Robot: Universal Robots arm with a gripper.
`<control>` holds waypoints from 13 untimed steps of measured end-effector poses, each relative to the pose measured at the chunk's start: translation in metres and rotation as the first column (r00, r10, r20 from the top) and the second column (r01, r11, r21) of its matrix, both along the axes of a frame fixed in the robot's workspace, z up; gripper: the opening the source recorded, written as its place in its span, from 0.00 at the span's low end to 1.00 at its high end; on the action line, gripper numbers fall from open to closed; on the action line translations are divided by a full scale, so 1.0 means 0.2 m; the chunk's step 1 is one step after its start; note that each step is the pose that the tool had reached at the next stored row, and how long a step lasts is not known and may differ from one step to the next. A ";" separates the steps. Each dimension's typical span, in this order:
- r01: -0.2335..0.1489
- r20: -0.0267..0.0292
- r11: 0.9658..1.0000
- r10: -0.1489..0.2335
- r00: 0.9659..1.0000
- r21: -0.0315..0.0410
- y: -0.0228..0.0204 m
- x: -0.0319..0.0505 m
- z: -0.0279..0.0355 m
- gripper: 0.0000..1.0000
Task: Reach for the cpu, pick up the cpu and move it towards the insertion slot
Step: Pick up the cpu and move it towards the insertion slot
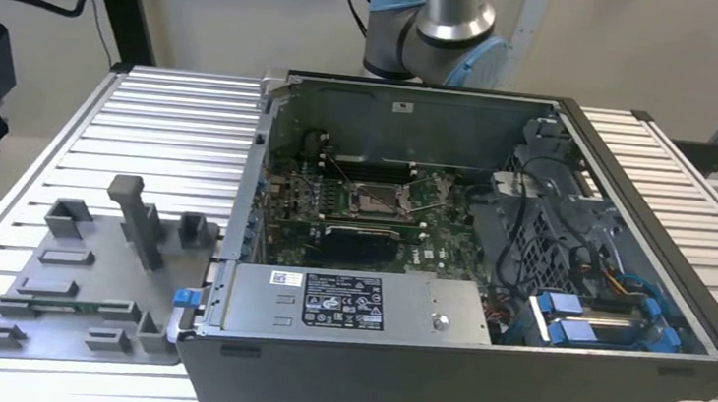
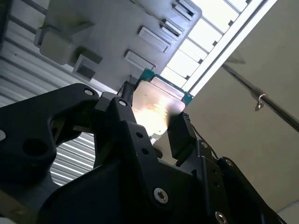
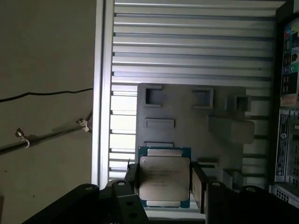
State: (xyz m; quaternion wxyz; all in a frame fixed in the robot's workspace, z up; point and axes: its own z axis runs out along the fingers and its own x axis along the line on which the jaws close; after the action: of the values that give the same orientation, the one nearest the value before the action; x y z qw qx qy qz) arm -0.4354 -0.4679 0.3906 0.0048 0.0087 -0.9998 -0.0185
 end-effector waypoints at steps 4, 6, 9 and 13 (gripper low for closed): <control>0.000 0.000 1.000 0.000 1.000 0.000 0.000 0.031 0.000 0.00; 0.000 0.000 1.000 0.000 1.000 0.000 0.000 0.053 -0.001 0.00; 0.000 0.000 1.000 0.000 1.000 0.000 0.000 0.092 -0.001 0.00; 0.000 -0.001 1.000 0.000 1.000 0.000 0.000 0.155 0.000 0.00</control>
State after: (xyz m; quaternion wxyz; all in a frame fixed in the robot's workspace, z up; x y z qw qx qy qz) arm -0.4044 -0.4679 0.3906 0.0053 0.0087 -0.9998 -0.0185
